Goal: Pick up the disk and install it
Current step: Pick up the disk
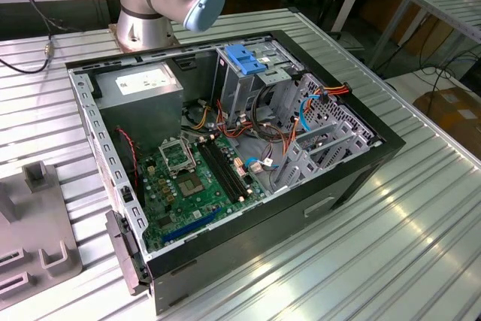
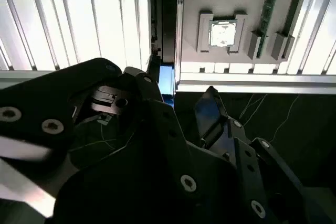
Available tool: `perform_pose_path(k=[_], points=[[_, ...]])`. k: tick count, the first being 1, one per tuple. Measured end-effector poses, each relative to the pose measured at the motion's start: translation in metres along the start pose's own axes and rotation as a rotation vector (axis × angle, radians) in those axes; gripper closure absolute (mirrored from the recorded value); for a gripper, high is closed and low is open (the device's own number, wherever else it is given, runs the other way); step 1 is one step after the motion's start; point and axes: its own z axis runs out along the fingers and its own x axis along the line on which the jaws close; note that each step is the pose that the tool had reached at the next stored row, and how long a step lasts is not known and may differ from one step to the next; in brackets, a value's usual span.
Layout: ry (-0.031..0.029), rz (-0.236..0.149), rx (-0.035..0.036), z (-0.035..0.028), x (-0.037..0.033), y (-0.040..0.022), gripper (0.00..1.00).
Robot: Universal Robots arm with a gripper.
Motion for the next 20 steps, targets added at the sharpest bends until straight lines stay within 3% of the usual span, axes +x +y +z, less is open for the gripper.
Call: perform_pose_path(k=[1,4,8,15,20], points=[[0.0009,-0.073,0.0023,0.0019,-0.0004,0.0002,0.46],[0.0005,-0.117,0.0058,0.0033,-0.0011,0.0006,0.46],[-0.0006,-0.16,0.0174,0.005,-0.0056,0.0031,0.46],[0.0003,-0.28,0.0206,0.0082,-0.0059,0.0031,0.46],[-0.0015,-0.305,0.0266,0.0109,-0.0055,0.0043,0.46]])
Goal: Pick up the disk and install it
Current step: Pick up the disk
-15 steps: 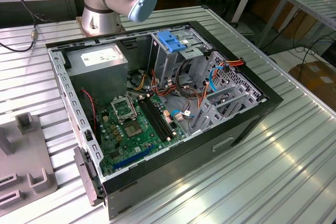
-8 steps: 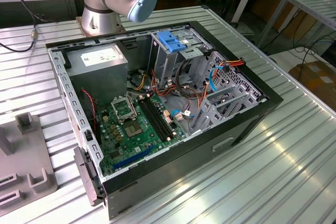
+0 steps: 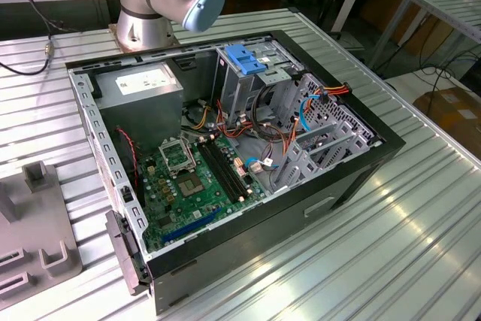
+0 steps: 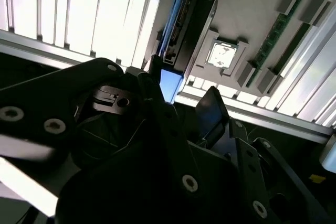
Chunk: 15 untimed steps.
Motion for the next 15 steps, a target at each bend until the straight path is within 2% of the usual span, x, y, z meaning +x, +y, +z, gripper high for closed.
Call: perform_pose_path(k=[4,10,15], points=[[-0.0008,-0.01,0.0035,0.0015,-0.002,0.0023,0.46],[-0.0009,-0.023,0.0041,0.0037,-0.0021,0.0086,0.46],[-0.0023,-0.039,0.0042,0.0072,-0.0019,0.0102,0.46]])
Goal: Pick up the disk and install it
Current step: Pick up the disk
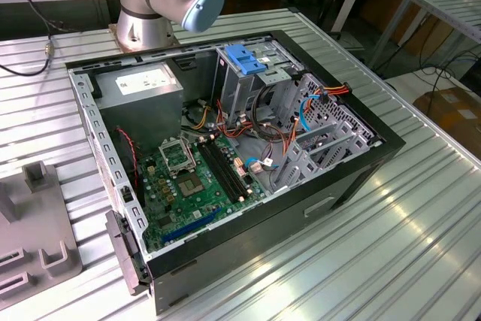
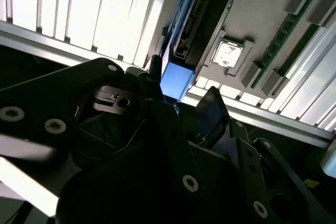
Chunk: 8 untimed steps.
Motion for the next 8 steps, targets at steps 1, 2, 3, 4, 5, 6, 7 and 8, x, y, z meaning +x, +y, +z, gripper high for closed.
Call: perform_pose_path(k=[1,2,3,4,5,6,7,8], points=[[-0.0009,-0.005,0.0,0.0012,-0.0001,0.0,0.46],[-0.0015,-0.011,0.0,0.0022,-0.0001,0.0001,0.46],[-0.002,-0.02,0.0001,0.0033,-0.0001,0.0003,0.46],[-0.0024,-0.029,0.0001,0.0042,0.0,0.0006,0.46],[-0.0028,-0.037,0.0003,0.005,0.0001,0.0008,0.46],[-0.003,-0.044,0.0005,0.0061,0.0001,0.0011,0.46],[-0.0029,-0.046,0.0004,0.007,0.0001,0.0018,0.46],[-0.0029,-0.047,0.0003,0.0082,0.0002,0.0027,0.46]])
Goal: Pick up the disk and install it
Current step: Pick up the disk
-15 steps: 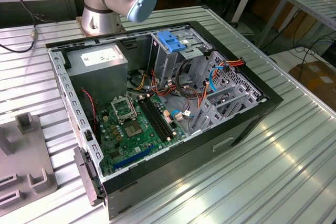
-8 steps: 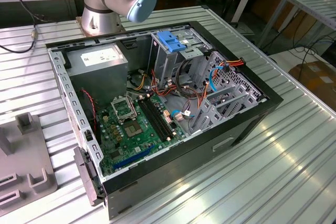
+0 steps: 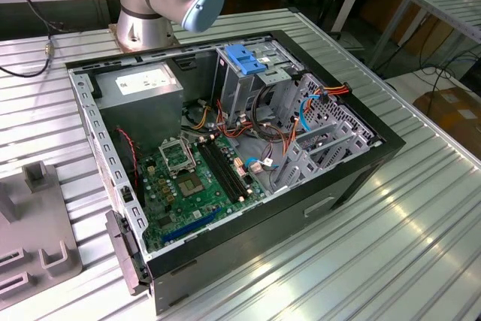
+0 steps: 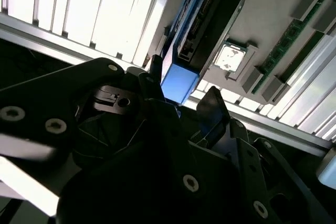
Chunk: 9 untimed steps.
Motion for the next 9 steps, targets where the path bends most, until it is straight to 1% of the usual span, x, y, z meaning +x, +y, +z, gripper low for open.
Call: perform_pose_path(k=[1,3,5,8,9], points=[[-0.0002,-0.002,0.0002,0.0026,0.0002,0.001,0.46],[-0.0005,-0.004,-0.0001,0.0056,0.0001,0.0014,0.46],[-0.0004,-0.004,-0.0013,0.0071,0.0,0.0009,0.46],[0.0005,-0.004,-0.0082,0.0099,-0.0003,-0.0012,0.46],[0.0006,-0.004,-0.009,0.0106,-0.0004,-0.0013,0.46]])
